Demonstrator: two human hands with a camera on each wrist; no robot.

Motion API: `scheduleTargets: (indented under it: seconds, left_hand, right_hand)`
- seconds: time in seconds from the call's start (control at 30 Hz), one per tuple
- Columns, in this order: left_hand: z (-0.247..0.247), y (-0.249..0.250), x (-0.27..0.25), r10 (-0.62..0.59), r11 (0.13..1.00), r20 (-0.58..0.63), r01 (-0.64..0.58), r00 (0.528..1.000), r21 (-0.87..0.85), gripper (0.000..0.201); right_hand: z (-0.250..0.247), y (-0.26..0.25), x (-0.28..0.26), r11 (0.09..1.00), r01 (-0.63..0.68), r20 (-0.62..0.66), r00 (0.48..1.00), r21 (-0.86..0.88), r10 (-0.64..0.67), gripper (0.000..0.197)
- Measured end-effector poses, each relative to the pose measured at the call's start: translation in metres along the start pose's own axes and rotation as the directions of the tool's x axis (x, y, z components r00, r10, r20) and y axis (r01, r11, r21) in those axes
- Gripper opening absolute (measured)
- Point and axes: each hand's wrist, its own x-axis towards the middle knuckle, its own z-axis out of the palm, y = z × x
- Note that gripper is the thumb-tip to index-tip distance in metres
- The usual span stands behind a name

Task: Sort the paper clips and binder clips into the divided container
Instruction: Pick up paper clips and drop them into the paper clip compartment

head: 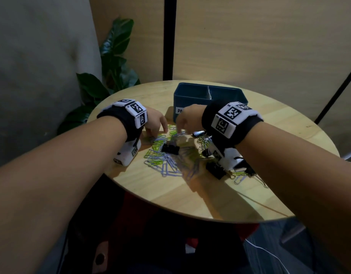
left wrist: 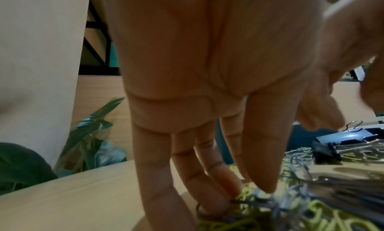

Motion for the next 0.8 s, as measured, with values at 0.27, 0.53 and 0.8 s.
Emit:
scheduleTargets:
  seconds: [0.27, 0.53, 0.8]
  left_hand:
    - [0.004, -0.001, 0.003, 0.032, 0.998, 0.016, -0.031, 0.999, -0.063, 0.041]
    - [0.006, 0.001, 0.007, 0.089, 0.942, 0.065, -0.063, 0.994, -0.328, 0.029]
    - [0.009, 0.022, 0.018, 0.073, 0.911, -0.061, -0.042, 0.995, 0.409, 0.079]
  right_hand:
    - [0.001, -0.019, 0.003, 0.998, -0.001, 0.16, 0.987, 0.057, -0.009, 0.006]
    - [-0.014, 0.008, -0.011, 0.954, -0.182, 0.138, 0.966, -0.238, 0.219, 0.014]
    - [0.006, -0.002, 0.003, 0.997, -0.015, 0.269, 0.963, -0.07, 0.034, 0.039]
